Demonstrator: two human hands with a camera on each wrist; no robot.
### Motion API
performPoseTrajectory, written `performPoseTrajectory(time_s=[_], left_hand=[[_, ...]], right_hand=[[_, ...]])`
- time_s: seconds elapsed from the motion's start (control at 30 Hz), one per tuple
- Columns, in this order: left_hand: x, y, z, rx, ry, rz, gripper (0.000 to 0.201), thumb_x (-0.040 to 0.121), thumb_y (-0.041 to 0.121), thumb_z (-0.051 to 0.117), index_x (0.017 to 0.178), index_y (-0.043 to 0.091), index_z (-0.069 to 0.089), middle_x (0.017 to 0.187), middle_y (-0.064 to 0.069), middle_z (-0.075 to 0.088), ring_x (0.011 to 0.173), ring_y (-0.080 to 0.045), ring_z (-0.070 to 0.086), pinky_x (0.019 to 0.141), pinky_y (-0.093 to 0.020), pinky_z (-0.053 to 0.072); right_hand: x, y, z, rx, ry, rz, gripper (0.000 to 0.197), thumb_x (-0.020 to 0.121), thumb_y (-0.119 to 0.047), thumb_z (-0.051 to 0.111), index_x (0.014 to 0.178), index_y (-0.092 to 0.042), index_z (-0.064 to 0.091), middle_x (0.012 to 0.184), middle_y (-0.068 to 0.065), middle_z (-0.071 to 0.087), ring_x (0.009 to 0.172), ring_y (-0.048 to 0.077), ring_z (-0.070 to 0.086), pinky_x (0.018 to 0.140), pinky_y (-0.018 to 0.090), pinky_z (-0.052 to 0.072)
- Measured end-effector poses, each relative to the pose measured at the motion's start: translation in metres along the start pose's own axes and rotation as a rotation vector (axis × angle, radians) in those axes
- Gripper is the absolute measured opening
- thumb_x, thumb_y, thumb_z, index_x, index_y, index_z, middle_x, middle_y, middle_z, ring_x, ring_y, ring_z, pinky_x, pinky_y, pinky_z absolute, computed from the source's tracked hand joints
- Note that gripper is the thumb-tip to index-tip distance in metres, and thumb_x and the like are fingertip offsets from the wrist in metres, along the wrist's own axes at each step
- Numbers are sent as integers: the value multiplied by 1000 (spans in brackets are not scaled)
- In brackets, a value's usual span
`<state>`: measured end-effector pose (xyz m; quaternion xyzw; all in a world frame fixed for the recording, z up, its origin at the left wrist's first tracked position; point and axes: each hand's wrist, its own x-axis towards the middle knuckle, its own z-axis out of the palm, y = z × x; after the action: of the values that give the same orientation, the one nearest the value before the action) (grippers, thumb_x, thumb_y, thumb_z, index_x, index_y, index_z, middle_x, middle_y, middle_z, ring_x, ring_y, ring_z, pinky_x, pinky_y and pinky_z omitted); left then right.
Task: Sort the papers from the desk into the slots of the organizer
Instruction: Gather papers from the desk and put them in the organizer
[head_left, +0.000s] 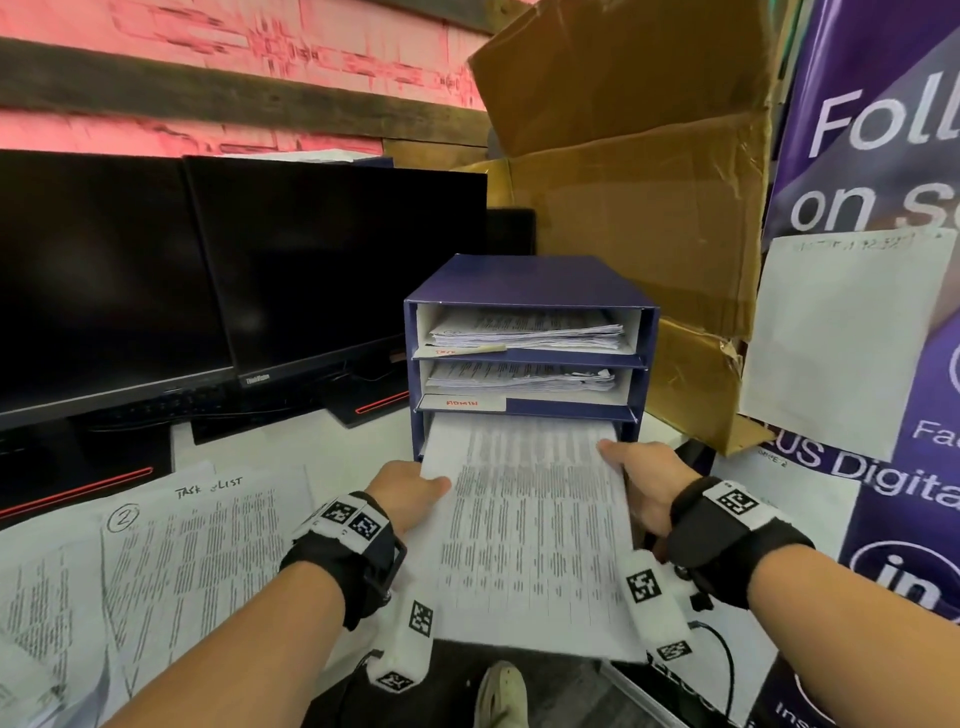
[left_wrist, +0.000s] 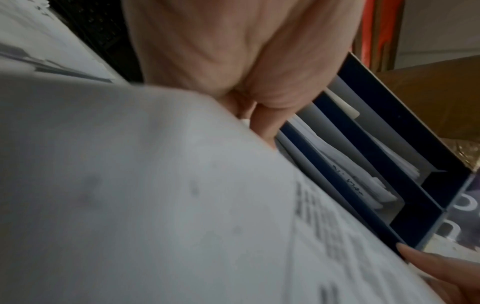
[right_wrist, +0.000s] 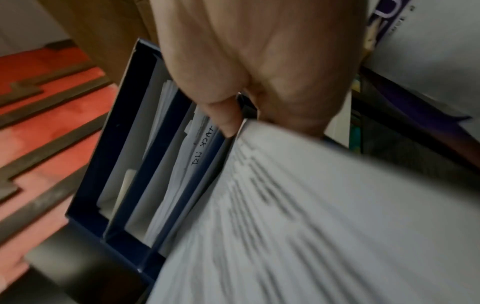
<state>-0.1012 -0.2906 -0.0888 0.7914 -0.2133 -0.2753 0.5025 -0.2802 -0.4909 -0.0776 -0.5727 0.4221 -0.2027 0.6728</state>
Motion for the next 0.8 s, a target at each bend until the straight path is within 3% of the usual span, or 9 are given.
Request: performPoseTrajectory(time_s=[0.1,0.17,0.3,0.4,0.47,0.57,0.63,0.7,0.8], left_hand=[[6,5,0,3,120,10,15,90,16,59,86,2,64,94,-16,67,87,-31,61,77,-31,48],[12,9,2,-16,151,23,19,89,18,59,87,-1,64,91,-19,67,83,-32,63,73,-33,49],[17,16,10,-136,107,11,26,88,19,61,98,-4,63,98,-20,70,89,-35,68,88,-48,54],[9,18,12,-127,-21,-54,26,88,22,65,106,5,60,95,-16,70,77,-31,71,72,-45,60],[4,16,11,-86,-117,-104,18,92,22,62,105,10,58,81,-12,68,52,-20,66,49,-30,56],[6,11,8,-138,-84,-88,7,95,12,53,101,10,58,72,-10,60,40,-12,49,36,-18,40],[10,10,7,-226,-31,-73,9,96,8,51,101,6,58,73,-11,59,41,-12,46,35,-16,37],[14,12,10,-319,2,-59,12,96,6,52,105,2,57,77,-13,63,43,-14,51,37,-19,43],[12,20,15,-464,12,-31,18,94,-2,52,112,-3,52,89,-17,67,60,-22,68,55,-28,59]], right_hand=[[-18,-1,-5,-229,-211,109,36,96,-35,53,115,-6,62,99,15,69,79,26,65,61,30,54],[-31,-1,-10,-406,-353,135,33,97,-32,54,116,-7,64,84,14,67,59,16,60,49,23,48],[-26,3,-13,-380,-247,-8,29,99,-16,51,116,4,61,63,16,53,37,12,45,44,23,41],[-17,1,-1,-110,-63,-42,20,100,-14,49,101,3,61,48,6,50,42,13,46,44,25,45],[-17,-5,8,141,-9,-37,14,99,-13,50,94,-3,58,68,9,65,63,19,61,57,34,52],[-19,-7,12,199,-125,41,23,99,-27,50,108,-8,59,99,14,70,85,26,67,65,39,54],[-22,-3,8,-66,-199,94,29,97,-38,50,111,-14,59,85,8,67,60,18,59,58,33,54],[-23,3,4,-232,-258,108,24,97,-31,53,112,-13,57,66,4,58,38,10,36,50,27,50],[-16,9,4,-105,-229,43,20,98,-15,52,115,-5,56,63,3,55,34,6,30,46,25,51]])
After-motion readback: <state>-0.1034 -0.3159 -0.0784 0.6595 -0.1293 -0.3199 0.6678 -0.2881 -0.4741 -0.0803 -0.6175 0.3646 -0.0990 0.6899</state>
